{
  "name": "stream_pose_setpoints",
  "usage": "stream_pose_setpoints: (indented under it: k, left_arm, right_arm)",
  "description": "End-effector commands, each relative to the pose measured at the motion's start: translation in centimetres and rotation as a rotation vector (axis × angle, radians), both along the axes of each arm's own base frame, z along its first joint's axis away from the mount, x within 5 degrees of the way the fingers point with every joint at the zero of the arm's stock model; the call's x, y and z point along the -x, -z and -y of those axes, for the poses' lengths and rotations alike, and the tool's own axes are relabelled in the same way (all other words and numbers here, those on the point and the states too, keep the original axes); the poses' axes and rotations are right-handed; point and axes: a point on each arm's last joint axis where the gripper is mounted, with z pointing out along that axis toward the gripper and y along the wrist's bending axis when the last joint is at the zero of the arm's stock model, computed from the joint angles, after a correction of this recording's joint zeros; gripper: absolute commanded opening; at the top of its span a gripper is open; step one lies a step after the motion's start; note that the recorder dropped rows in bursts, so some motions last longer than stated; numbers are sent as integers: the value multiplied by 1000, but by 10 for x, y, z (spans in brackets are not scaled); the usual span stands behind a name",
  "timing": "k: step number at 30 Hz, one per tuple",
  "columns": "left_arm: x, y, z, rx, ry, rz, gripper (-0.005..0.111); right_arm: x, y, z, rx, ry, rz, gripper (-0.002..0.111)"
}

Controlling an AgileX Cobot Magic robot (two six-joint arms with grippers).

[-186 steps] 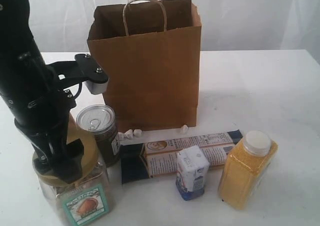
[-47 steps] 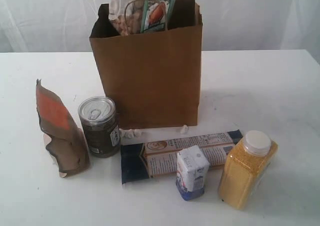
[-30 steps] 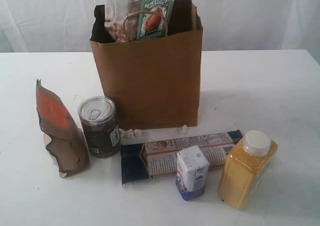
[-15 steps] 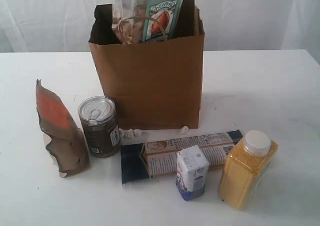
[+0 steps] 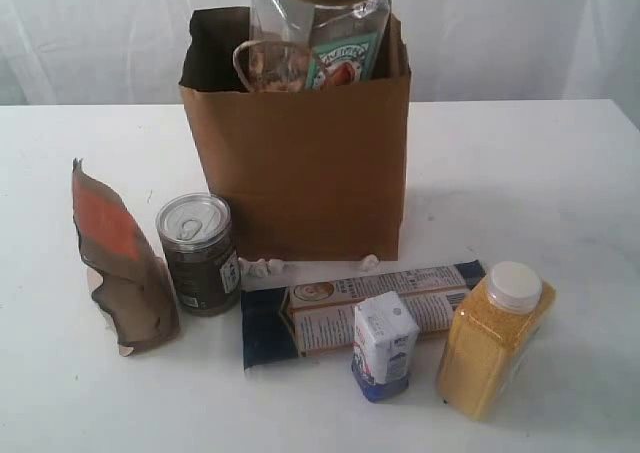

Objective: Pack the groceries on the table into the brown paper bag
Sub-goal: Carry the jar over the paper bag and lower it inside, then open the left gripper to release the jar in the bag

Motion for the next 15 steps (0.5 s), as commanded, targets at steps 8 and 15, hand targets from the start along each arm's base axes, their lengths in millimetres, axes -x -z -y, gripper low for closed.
stream_pose_setpoints:
  k: [8, 15]
  left_arm:
    - [2, 29, 0, -114, 38, -142, 0]
    - [3, 29, 1, -104, 47, -150, 0]
  right_arm:
    - [0, 1, 1, 6, 10, 8, 0]
    - [0, 1, 1, 6, 10, 8, 0]
